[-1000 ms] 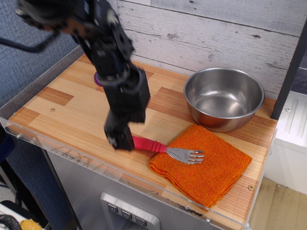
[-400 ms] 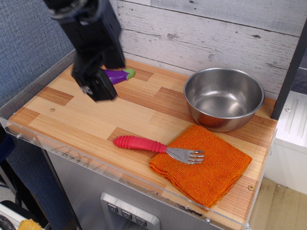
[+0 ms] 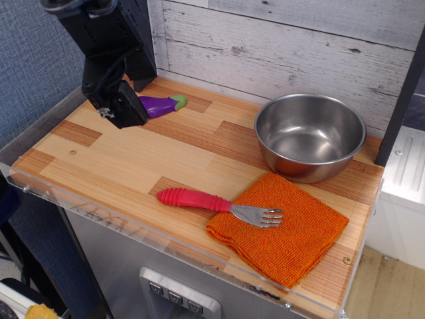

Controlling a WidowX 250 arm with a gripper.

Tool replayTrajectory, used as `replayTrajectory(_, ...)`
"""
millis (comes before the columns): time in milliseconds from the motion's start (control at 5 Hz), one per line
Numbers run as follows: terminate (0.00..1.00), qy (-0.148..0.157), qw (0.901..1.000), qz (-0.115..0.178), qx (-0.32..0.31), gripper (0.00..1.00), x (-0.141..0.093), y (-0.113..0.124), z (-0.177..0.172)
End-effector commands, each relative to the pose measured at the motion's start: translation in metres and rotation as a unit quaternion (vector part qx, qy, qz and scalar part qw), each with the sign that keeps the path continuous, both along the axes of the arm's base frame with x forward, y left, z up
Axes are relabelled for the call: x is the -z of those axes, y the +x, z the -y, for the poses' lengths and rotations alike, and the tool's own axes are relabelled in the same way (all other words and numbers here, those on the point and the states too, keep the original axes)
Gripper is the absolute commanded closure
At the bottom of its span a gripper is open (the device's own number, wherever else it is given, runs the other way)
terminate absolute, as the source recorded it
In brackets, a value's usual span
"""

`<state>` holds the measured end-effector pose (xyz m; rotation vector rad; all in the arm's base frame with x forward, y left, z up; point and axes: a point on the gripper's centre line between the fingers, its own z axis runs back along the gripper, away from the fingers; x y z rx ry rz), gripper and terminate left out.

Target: Place the fork on top of the napkin.

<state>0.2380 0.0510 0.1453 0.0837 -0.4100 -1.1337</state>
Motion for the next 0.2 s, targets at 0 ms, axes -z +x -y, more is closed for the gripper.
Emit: replayTrajectory(0,1.0,0.006,0.9999,0.014,-0.003,0.0,-0.0044,-0.0066,-0.0086)
